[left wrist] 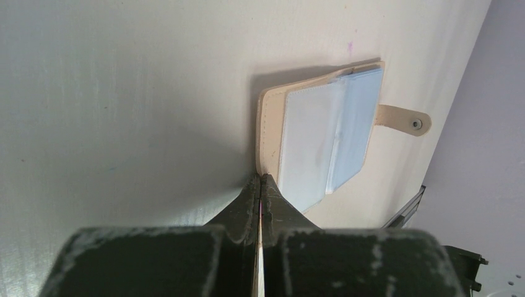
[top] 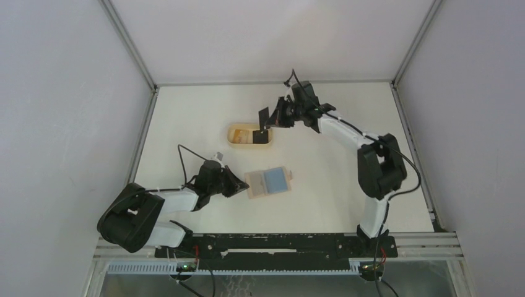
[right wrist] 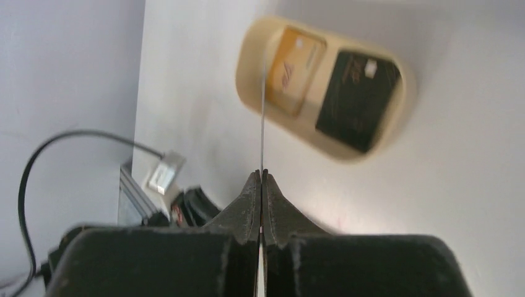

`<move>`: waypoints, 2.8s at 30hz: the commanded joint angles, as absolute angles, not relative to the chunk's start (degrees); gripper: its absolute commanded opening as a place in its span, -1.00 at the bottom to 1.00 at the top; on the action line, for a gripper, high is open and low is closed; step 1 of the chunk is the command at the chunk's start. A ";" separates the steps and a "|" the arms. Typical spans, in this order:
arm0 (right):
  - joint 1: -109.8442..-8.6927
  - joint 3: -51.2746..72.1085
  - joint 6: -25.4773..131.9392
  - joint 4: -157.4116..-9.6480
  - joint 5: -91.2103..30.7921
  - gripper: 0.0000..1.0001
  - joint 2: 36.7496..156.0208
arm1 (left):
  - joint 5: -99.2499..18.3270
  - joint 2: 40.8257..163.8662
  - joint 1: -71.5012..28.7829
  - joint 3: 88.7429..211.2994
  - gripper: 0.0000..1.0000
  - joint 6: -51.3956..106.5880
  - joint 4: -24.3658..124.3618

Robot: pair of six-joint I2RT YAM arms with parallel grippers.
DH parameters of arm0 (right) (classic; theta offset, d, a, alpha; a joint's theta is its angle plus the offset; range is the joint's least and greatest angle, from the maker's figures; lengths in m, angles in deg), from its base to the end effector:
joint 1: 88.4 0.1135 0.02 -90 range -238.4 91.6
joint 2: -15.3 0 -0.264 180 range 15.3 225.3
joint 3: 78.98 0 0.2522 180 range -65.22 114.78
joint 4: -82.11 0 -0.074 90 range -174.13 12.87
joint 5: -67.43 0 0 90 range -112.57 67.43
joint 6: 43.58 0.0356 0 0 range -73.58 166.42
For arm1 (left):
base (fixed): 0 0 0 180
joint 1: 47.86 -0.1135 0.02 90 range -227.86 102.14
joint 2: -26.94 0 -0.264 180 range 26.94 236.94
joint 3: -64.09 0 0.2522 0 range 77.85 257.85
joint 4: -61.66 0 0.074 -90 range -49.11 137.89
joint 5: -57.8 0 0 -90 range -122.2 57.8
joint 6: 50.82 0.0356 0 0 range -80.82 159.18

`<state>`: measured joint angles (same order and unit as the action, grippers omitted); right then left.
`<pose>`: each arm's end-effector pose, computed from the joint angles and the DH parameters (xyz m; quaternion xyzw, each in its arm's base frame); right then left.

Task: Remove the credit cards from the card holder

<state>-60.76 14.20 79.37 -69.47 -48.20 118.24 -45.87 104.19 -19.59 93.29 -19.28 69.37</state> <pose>0.3570 0.2043 0.2625 -0.0562 0.8806 0.3872 0.2672 0.1837 -0.1083 0.1131 -0.1864 0.8830 -0.3648 0.2290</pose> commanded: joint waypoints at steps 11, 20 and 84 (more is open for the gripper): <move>-56.20 31.58 83.45 -67.05 -43.34 -1.00 137.67 | -45.98 105.15 -19.38 95.78 -1.00 -16.72 67.63; -58.29 26.17 85.32 -70.27 -42.60 -1.00 137.38 | -46.73 107.20 -19.48 96.49 -1.00 -16.63 68.37; -64.93 -8.62 78.95 -73.55 -28.98 0.49 94.90 | -13.68 120.63 2.02 156.22 -1.00 1.33 1.34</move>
<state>-63.99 -8.82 77.35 -73.23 -30.97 96.23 -15.97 118.84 -0.16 150.62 0.65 2.92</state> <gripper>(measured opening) 0.742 0.005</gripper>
